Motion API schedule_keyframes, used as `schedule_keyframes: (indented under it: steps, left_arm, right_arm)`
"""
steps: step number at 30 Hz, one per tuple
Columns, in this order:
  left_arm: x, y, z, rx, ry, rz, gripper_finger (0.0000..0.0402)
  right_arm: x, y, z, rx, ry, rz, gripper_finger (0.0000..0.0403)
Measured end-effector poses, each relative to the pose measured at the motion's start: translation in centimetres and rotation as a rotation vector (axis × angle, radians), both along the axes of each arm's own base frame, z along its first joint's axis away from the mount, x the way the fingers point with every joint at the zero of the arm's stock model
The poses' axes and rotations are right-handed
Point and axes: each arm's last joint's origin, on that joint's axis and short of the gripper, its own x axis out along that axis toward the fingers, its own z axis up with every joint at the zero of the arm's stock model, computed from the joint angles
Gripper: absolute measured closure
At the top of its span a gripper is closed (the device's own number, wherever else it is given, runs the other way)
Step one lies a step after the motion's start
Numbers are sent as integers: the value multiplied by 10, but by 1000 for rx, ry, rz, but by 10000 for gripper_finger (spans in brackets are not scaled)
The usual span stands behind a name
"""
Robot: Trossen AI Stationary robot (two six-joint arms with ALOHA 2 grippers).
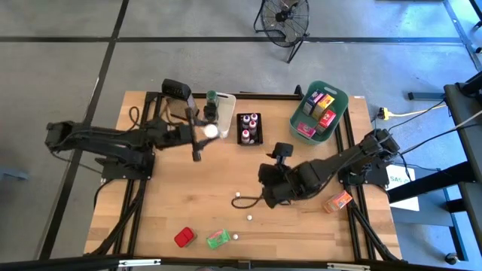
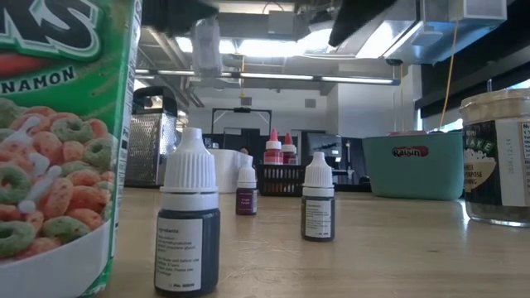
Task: Pick & Place Kitchen Items
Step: Put the white seasoning bottle into the white bin
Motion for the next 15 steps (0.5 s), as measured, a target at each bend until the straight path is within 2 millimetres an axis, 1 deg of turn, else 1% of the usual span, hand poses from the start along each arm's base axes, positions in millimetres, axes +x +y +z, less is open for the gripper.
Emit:
schedule_keyframes:
  steps: [4,9,12,15]
  left_arm:
    - [-16,23,-26,-61,-78,94,200]
    - [-26,44,-48,-108,-59,221,200]
    - [-27,54,-53,-129,-51,277,200]
    - [-25,60,-53,-137,-86,253,200]
  right_arm:
    - [-7,7,-13,-19,21,8,103]
    - [-9,6,-22,-82,19,-10,103]
    - [-9,3,-22,-97,10,-22,103]
    - [-8,2,-22,-97,10,-27,103]
